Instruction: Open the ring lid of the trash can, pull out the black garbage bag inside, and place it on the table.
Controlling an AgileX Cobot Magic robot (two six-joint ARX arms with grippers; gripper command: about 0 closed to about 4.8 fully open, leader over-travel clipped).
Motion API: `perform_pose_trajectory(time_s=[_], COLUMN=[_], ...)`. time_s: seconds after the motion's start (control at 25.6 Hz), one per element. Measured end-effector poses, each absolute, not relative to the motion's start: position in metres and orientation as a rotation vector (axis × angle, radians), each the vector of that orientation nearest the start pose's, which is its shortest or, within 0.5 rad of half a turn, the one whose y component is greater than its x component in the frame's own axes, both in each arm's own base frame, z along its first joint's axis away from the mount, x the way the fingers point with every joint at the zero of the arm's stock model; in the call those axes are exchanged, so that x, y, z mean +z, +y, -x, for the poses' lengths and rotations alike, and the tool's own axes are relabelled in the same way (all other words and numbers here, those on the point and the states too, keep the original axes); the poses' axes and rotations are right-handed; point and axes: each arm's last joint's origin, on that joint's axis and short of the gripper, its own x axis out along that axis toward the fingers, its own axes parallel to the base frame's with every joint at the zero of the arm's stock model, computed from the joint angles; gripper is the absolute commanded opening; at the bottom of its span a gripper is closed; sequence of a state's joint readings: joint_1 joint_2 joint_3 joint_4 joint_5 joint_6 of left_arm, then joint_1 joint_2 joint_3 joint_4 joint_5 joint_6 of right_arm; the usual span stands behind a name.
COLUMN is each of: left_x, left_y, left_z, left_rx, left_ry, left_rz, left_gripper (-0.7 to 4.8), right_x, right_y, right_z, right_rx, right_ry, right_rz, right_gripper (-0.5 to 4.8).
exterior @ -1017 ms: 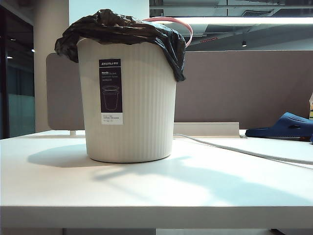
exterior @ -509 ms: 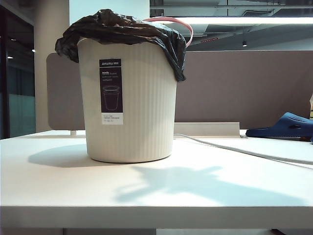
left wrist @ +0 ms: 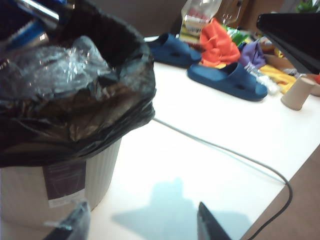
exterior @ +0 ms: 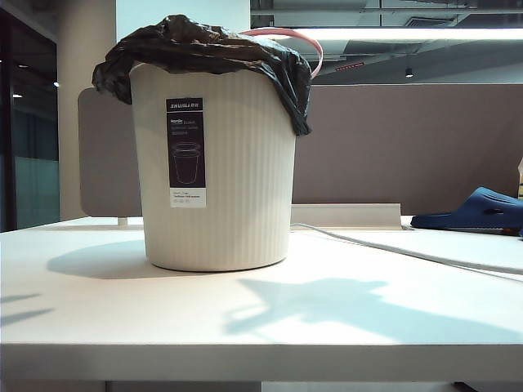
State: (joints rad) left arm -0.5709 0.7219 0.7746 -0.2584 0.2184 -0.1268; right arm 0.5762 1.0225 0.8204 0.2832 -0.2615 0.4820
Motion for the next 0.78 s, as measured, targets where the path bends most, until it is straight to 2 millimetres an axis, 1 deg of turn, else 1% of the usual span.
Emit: perform_pose_trajectory(time_s=[0.04, 0.12, 0.16, 0.2, 0.31, 0.35, 0.43, 0.55, 0.59, 0.63, 0.67, 0.7, 0.78], left_x=[0.330, 0.329, 0.328, 0.327, 0.328, 0.329, 0.331, 0.329, 0.326, 0.325, 0.320, 0.318, 0.313], left_y=[-0.090, -0.089, -0.088, -0.084, -0.072, -0.064, -0.052, -0.040, -0.035, -0.033, -0.029, -0.027, -0.025], left_z=[-0.131, -0.136, -0.138, -0.143, -0.149, -0.152, -0.156, -0.161, -0.167, -0.170, -0.177, -0.179, -0.188], left_rx=[-0.767, -0.749, -0.738, -0.710, -0.708, -0.709, -0.717, -0.737, -0.732, -0.731, -0.725, -0.724, -0.732], left_ry=[0.262, 0.268, 0.272, 0.280, 0.277, 0.277, 0.278, 0.311, 0.341, 0.357, 0.396, 0.409, 0.450], left_rz=[0.081, 0.083, 0.084, 0.088, 0.133, 0.170, 0.230, 0.311, 0.358, 0.375, 0.420, 0.436, 0.479], left_gripper=[2.73, 2.73, 2.73, 2.73, 2.73, 2.74, 2.74, 2.74, 2.74, 2.75, 2.78, 2.79, 2.79], right_x=[0.343, 0.336, 0.333, 0.326, 0.314, 0.305, 0.297, 0.290, 0.286, 0.284, 0.281, 0.280, 0.274], right_y=[0.133, 0.137, 0.138, 0.142, 0.149, 0.152, 0.156, 0.161, 0.165, 0.168, 0.172, 0.174, 0.184], right_z=[-0.191, -0.196, -0.198, -0.202, -0.211, -0.216, -0.222, -0.228, -0.230, -0.231, -0.231, -0.231, -0.229], right_rx=[0.849, 0.866, 0.874, 0.895, 0.938, 0.947, 0.950, 0.960, 0.972, 0.978, 0.991, 0.995, 1.009], right_ry=[0.129, 0.144, 0.150, 0.170, 0.186, 0.210, 0.234, 0.257, 0.269, 0.281, 0.297, 0.305, 0.346], right_rz=[-0.494, -0.543, -0.564, -0.603, -0.707, -0.755, -0.804, -0.868, -0.901, -0.920, -0.947, -0.954, -0.979], right_gripper=[0.73, 0.87, 0.87, 0.88, 0.96, 0.96, 1.21, 1.23, 1.26, 1.54, 1.65, 1.77, 1.78])
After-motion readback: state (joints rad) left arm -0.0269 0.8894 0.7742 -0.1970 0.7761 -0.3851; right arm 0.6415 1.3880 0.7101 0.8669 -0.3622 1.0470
